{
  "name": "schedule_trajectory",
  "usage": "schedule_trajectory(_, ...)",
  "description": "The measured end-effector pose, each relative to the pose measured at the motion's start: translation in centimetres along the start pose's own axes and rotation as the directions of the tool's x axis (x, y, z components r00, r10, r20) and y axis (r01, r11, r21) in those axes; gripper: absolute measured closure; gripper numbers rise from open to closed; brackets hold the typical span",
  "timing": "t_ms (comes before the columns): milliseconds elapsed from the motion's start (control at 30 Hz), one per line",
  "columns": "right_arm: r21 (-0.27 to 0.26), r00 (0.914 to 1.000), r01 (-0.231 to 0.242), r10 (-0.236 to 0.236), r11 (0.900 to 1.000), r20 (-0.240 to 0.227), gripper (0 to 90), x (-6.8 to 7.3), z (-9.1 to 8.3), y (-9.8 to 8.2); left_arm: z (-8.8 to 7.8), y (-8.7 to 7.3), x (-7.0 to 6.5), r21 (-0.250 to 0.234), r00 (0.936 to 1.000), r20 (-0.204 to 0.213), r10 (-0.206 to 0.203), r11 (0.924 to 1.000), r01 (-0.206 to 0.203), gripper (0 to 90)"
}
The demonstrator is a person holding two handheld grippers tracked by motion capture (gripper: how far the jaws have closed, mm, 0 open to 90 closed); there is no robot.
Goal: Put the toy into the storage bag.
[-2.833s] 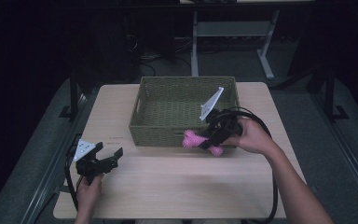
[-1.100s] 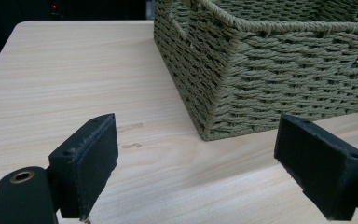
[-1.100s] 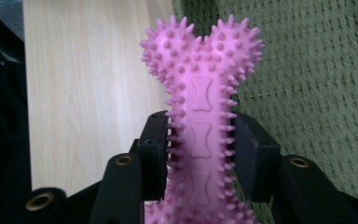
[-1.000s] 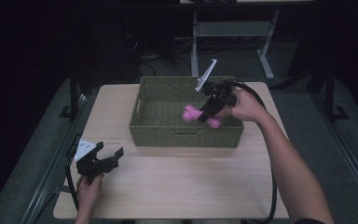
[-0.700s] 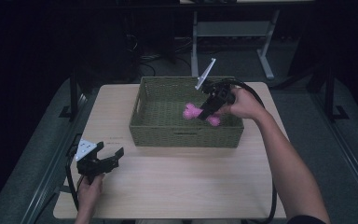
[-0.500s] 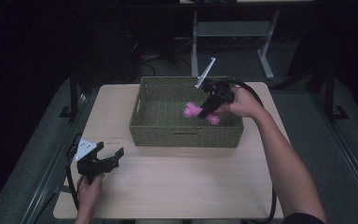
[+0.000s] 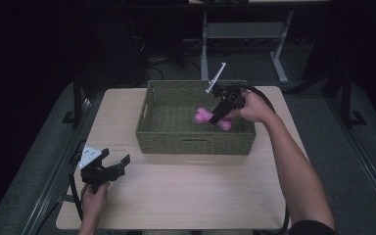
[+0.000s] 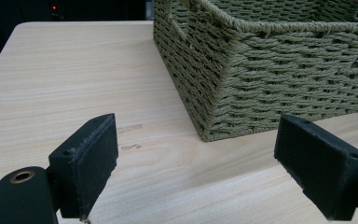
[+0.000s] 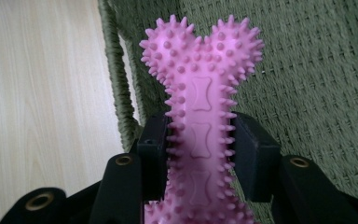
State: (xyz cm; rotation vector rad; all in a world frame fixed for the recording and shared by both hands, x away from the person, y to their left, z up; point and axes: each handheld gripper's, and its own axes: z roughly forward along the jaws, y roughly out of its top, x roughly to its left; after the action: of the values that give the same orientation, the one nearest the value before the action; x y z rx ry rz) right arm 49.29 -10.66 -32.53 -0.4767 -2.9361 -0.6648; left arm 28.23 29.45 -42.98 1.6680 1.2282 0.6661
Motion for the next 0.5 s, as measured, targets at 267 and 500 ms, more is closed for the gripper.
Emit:
schedule_trajectory(267, 0.022, 1.0, -0.009, 0.009, 1.0, -0.002, 58.2, -0.5, 1.0, 0.0, 0.0, 0.0, 0.0, -0.001, 1.0, -0.002, 0.0, 1.0, 0.0, 13.0)
schedule_trajectory(500, 0.025, 0.9999, -0.011, 0.012, 1.0, -0.008, 58.2, -0.7, 1.7, -0.1, 0.0, 0.0, 0.0, -0.002, 1.0, -0.003, -0.001, 1.0, 0.0, 13.0)
